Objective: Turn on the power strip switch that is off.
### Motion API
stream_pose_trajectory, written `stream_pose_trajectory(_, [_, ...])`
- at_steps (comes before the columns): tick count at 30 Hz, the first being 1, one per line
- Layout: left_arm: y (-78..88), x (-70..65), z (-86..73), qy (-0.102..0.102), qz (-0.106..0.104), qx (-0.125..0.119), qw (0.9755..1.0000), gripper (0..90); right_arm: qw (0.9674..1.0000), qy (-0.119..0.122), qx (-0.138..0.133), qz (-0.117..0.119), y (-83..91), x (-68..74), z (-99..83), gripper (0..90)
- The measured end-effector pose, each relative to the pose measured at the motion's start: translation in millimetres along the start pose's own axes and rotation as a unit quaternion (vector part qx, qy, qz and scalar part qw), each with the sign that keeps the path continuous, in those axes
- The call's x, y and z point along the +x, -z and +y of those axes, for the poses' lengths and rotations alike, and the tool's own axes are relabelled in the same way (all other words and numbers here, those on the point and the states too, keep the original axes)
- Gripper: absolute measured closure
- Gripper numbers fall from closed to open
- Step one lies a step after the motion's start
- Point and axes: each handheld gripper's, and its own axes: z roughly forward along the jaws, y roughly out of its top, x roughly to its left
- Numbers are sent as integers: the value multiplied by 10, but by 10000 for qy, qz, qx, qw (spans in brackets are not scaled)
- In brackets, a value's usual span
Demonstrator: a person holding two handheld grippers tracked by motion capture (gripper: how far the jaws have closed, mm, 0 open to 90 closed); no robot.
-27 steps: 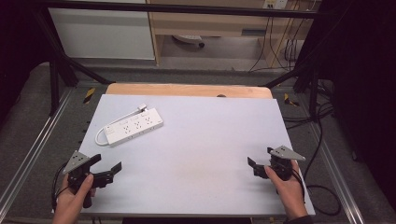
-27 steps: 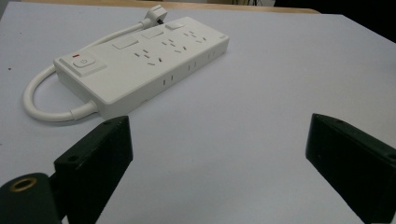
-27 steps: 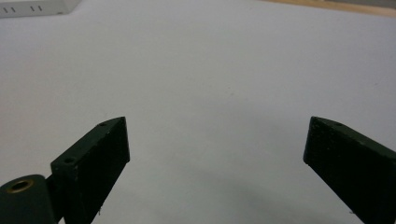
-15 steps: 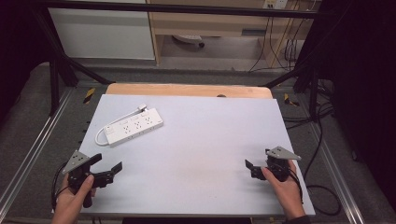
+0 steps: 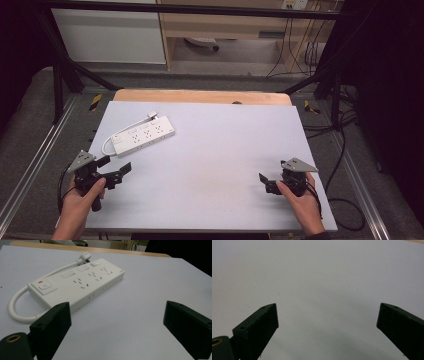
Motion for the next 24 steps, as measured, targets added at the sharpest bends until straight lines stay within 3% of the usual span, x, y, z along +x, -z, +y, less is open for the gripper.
stream_pose_trajectory(8, [-71, -25, 214, -229, 37, 2, 9997, 76, 10000, -15, -8, 77, 12, 4, -3, 37])
stream_pose_trajectory(15, [-163, -55, 367, -246, 6, -46, 9997, 76, 9999, 18, 25, 157, 4, 9, -3, 37])
stream_pose_trajectory(24, [-286, -57, 488, -251, 6, -146, 9996, 76, 9999, -43, 90, 59, 7, 3, -26, 41])
